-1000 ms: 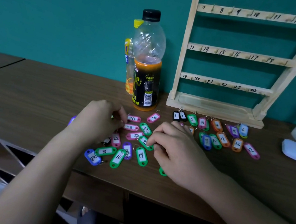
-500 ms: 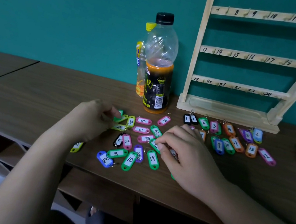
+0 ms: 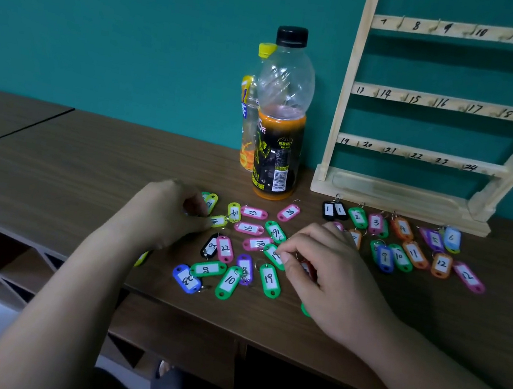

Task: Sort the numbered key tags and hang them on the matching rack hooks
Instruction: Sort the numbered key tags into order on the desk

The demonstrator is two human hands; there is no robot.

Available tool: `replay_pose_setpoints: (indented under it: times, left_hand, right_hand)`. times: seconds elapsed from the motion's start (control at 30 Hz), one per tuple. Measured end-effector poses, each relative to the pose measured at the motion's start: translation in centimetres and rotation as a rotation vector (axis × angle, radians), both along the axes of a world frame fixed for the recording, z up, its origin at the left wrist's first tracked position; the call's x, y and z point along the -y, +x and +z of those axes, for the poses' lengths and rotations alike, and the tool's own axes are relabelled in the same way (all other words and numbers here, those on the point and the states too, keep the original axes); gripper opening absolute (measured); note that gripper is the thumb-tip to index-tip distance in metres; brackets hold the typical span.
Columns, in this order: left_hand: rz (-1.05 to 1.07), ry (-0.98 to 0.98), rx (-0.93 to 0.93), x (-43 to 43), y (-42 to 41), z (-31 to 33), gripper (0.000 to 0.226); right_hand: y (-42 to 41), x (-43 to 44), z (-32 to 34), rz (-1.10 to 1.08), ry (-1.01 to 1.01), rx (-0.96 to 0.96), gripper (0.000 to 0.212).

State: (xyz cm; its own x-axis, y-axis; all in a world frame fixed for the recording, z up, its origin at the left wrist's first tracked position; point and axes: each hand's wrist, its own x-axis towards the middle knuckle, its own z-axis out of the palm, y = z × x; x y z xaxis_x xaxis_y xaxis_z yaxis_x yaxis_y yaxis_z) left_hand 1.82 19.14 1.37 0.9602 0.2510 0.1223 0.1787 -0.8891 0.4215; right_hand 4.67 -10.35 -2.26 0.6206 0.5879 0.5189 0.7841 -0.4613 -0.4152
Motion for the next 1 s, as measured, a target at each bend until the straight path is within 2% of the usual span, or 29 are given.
replay_pose_setpoints:
  times: [0.17,0.37,0.47,0.6,0.7,0.8,0.93,1.0]
  left_hand:
    - [0.038,-0.022,-0.020,-0.1,0.1,0.0,0.024]
    - [0.191,-0.035,0.137,-2.6,0.4,-0.2,0.002]
    - [0.188,-0.030,0.113,-2.4,1.3,-0.5,0.006]
    - [0.166,-0.022,0.039,-1.7,2.6,-0.9,0.026]
    - [0.188,-0.022,0.000,-1.8,3.4,-1.2,0.032]
    - [0.197,-0.038,-0.013,-1.6,3.7,-1.0,0.029]
    - [0.161,-0.103,0.017,-1.4,3.4,-0.9,0.010]
    - [0.135,-0.114,0.031,-1.6,3.3,-1.0,0.014]
  right_hand:
    - [0.0,0.0,0.0,0.005,0.000,0.000,0.009]
    - [0.0,-0.1,0.0,-0.003,0.005,-0.012,0.008]
    - [0.0,-0.1,0.0,-0.003,0.004,-0.014,0.008]
    - [0.0,-0.1,-0.1,-0.005,0.002,-0.015,0.008]
    - [0.0,-0.1,-0.1,-0.009,-0.002,-0.024,0.009]
    - [0.0,-0.1,-0.1,-0.005,0.003,-0.025,0.008]
    - [0.0,-0.1,-0.2,-0.007,-0.003,-0.027,0.009]
    - [0.0,-0.1,-0.2,-0.009,-0.012,-0.026,0.010]
